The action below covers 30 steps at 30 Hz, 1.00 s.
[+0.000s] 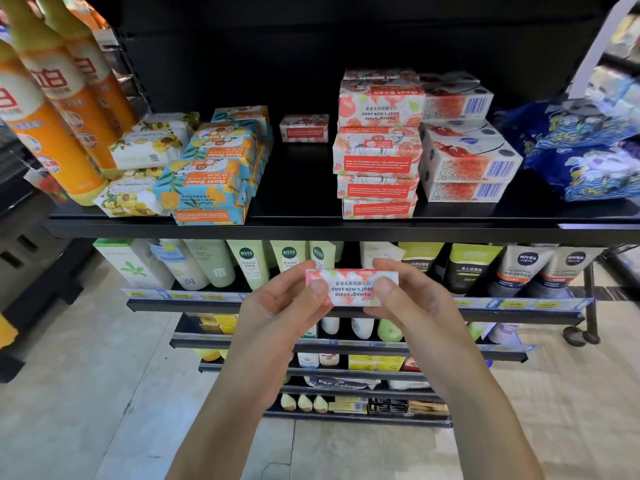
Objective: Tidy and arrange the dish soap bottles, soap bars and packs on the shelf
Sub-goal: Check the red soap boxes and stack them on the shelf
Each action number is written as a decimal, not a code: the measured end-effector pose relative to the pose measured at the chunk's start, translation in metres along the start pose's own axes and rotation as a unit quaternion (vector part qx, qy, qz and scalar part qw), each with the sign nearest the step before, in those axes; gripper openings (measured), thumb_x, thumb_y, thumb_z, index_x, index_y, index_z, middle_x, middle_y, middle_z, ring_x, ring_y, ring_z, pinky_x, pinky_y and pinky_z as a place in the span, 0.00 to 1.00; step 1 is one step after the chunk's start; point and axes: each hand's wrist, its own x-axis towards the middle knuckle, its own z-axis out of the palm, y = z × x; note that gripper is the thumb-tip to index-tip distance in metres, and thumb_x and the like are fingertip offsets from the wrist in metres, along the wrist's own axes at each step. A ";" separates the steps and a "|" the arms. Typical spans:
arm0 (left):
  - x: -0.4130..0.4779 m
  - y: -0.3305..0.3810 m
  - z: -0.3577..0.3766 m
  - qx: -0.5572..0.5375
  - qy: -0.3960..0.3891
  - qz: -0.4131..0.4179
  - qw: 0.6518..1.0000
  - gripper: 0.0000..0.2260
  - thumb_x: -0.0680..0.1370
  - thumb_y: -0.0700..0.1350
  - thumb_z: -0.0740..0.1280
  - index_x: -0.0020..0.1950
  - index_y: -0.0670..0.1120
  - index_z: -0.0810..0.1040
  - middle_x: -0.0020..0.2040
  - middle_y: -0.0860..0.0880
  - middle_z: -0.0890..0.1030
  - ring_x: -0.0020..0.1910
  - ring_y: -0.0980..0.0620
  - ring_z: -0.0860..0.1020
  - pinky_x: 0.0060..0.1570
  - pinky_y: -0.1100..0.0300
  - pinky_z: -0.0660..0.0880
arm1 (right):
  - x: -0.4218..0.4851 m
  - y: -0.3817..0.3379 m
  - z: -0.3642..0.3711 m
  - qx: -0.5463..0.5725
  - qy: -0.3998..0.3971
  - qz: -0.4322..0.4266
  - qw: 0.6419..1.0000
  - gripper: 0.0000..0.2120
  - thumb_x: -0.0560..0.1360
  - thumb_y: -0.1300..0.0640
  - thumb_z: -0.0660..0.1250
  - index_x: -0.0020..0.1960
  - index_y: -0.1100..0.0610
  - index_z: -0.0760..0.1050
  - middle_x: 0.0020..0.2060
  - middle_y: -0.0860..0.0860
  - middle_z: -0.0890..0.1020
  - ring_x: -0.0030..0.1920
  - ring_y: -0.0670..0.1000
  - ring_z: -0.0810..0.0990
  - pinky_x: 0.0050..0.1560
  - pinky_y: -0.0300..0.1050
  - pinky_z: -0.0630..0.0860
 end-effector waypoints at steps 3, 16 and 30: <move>0.001 -0.002 0.000 0.000 0.002 0.000 1.000 0.23 0.74 0.48 0.74 0.67 0.44 0.79 0.59 0.42 0.85 0.62 0.46 0.83 0.63 0.56 0.79 | 0.001 0.000 0.001 -0.001 0.006 0.009 1.000 0.27 0.68 0.39 0.75 0.62 0.52 0.81 0.54 0.51 0.86 0.52 0.50 0.87 0.66 0.59 0.77; 0.001 0.001 -0.002 0.020 -0.014 -0.002 1.000 0.25 0.71 0.44 0.72 0.69 0.51 0.78 0.56 0.54 0.86 0.56 0.55 0.83 0.61 0.55 0.75 | 0.004 0.009 -0.004 0.058 -0.002 -0.002 0.998 0.25 0.66 0.50 0.81 0.62 0.49 0.82 0.56 0.53 0.86 0.59 0.54 0.84 0.61 0.50 0.77; 0.005 -0.002 -0.002 -0.039 0.009 -0.026 0.999 0.18 0.77 0.42 0.69 0.67 0.42 0.79 0.56 0.41 0.86 0.57 0.45 0.85 0.59 0.53 0.81 | 0.002 0.003 -0.006 -0.053 -0.068 -0.149 0.985 0.32 0.73 0.73 0.74 0.72 0.53 0.72 0.66 0.51 0.79 0.69 0.53 0.77 0.66 0.51 0.77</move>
